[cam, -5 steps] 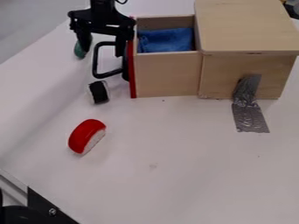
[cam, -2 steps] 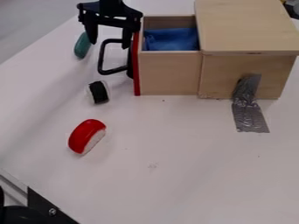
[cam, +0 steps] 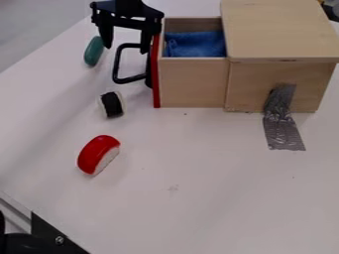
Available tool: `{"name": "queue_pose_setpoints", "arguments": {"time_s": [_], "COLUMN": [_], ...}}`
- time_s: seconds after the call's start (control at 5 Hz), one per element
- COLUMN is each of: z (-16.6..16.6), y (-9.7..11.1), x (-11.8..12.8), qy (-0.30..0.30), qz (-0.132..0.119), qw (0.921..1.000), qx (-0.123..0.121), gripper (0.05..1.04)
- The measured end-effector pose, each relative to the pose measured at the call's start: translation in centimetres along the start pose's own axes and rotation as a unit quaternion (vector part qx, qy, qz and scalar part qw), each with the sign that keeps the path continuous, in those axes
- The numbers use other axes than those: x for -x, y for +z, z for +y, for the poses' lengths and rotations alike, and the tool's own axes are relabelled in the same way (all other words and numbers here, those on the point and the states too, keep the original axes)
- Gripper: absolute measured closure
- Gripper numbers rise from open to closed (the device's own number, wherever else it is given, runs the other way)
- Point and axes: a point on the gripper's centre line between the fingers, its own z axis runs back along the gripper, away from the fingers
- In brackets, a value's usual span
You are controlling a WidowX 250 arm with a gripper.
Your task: Close the drawer
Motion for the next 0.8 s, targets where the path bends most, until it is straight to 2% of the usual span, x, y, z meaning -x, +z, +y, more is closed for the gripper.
{"name": "queue_pose_setpoints", "arguments": {"time_s": [0.4,0.8], "z": [-1.1,-3.7], "y": [0.0,0.4], "x": [0.3,0.7], "qy": [-0.007,-0.035], "qz": [-0.004,-0.020], "qw": [1.0000,0.9991], "qx": [0.002,-0.011], "gripper": [0.094,0.094]}}
